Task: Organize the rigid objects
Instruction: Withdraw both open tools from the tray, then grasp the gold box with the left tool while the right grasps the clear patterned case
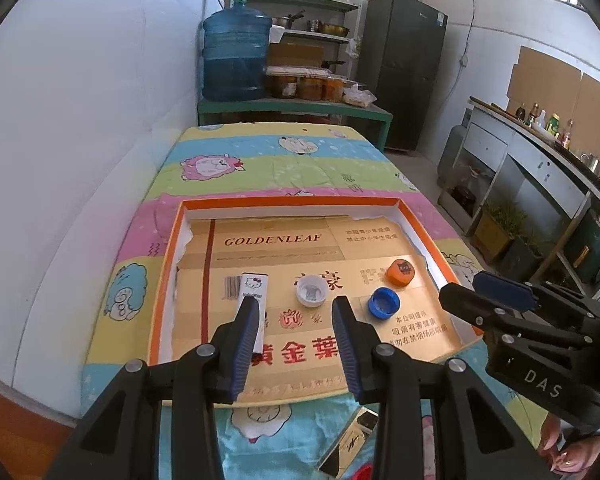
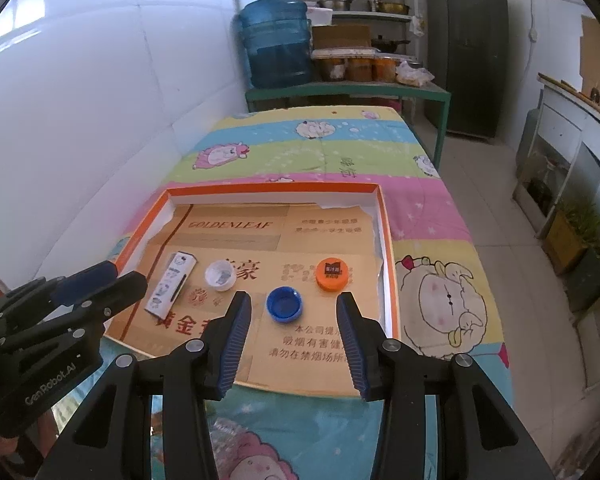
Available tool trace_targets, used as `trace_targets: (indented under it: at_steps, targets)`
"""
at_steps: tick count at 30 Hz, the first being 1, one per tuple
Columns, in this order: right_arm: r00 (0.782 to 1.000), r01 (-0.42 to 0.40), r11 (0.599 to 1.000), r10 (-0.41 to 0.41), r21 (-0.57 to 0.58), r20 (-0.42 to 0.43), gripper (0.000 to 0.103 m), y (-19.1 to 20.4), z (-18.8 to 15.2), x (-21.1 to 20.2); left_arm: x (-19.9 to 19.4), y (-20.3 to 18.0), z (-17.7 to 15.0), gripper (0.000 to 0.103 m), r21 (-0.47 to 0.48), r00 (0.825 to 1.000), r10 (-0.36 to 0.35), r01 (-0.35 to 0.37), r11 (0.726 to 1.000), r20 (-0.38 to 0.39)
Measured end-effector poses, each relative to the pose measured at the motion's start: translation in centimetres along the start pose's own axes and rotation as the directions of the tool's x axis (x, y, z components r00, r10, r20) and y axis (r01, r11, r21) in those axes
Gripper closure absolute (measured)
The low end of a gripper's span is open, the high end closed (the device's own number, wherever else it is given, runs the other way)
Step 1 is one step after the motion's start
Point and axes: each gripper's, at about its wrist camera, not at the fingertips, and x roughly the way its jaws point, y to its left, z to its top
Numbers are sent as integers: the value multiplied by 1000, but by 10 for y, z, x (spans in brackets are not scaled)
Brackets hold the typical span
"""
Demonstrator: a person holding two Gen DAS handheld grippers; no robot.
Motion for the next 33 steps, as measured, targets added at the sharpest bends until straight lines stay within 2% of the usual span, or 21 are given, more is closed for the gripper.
trace_targets:
  at_steps: [19,33]
  targets:
    - [1000,-7,1000,7,2,-6,57,25,-31,-31,-31,15,-23,65,-28,1000,-13,13,1000,10]
    - [997,-23,999,25,32,-79,57,36,-64,-20,-34,20,-57,65,-15,999,-43,42,999,-28]
